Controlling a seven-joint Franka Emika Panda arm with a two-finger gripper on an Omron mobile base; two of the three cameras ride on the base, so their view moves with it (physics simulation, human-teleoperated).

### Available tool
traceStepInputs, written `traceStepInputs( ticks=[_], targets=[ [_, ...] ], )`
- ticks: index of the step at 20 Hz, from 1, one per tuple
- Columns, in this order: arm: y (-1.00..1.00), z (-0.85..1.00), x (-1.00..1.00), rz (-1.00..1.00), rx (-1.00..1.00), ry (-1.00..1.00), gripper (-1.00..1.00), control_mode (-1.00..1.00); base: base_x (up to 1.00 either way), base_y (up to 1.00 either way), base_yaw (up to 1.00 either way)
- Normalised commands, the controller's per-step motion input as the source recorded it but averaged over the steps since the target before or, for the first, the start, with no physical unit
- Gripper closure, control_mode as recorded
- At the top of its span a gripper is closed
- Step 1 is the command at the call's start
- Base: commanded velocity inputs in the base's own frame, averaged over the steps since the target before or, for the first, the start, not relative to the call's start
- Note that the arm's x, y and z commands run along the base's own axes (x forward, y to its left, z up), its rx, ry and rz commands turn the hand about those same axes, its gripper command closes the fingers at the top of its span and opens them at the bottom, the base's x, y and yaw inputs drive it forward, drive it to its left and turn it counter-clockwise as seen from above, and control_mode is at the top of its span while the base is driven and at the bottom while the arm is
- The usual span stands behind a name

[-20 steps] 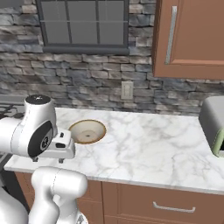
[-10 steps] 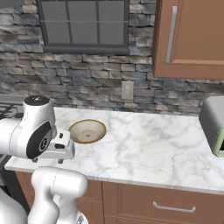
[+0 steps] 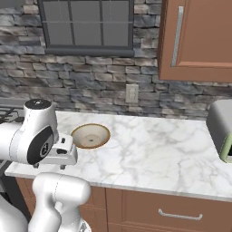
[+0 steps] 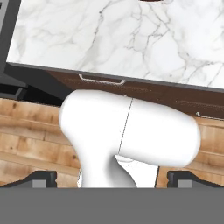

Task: Pick the cup and bowl from the counter and place them on the counter next to the sink.

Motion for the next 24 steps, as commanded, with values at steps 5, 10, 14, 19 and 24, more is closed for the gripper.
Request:
traceStepInputs(
  ticks=[5, 10, 14, 19, 24],
  targets=[
    [0.03, 0.00, 0.02, 0.00, 0.00, 0.02, -1.00, -1.00, 0.00, 0.00, 0.00],
    [0.10, 0.00, 0.18, 0.00, 0.00, 0.00, -1.00, -1.00, 0.00, 0.00, 0.00],
    [0.04, -0.01, 0.67, 0.00, 0.00, 0.01, -1.00, -1.00, 0.00, 0.00, 0.00],
    [0.21, -0.01, 0.91, 0.00, 0.00, 0.04, -1.00, -1.00, 0.00, 0.00, 0.00],
    [0.27, -0.03, 0.93, 0.00, 0.00, 0.02, -1.00, -1.00, 0.00, 0.00, 0.00]
  ],
)
